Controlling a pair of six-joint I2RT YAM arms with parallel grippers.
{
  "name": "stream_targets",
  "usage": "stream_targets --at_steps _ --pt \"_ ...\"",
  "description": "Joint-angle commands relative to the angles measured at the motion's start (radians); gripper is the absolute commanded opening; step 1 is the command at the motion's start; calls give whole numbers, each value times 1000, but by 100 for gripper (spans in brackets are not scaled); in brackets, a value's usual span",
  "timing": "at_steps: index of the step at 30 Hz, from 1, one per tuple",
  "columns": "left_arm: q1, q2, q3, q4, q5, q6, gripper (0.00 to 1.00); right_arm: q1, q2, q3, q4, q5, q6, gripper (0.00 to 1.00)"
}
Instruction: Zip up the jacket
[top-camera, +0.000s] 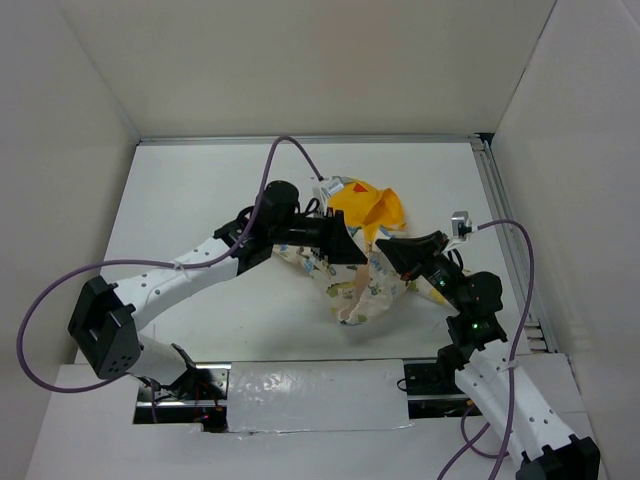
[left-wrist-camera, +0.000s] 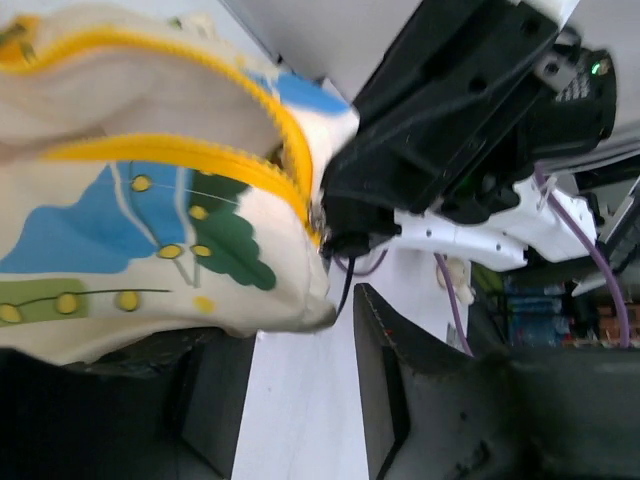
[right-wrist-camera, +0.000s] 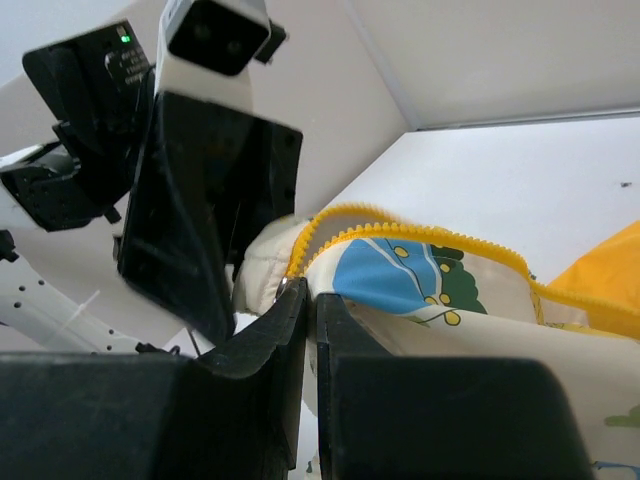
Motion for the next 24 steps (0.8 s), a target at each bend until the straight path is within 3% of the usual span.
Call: stream_targets --at_steps 1,9,15,24 --pt "-18 -43 -20 10 78 9 55 -2 -6 48 98 12 0 0" --pt "-21 -44 -37 7 43 -10 60 1 -21 56 71 -12 -12 0" --pt "-7 -63 -71 48 12 -68 78 4 -28 53 49 -26 -18 0" --pt "51 -44 -102 192 98 -187 80 17 -6 53 46 -41 -35 0"
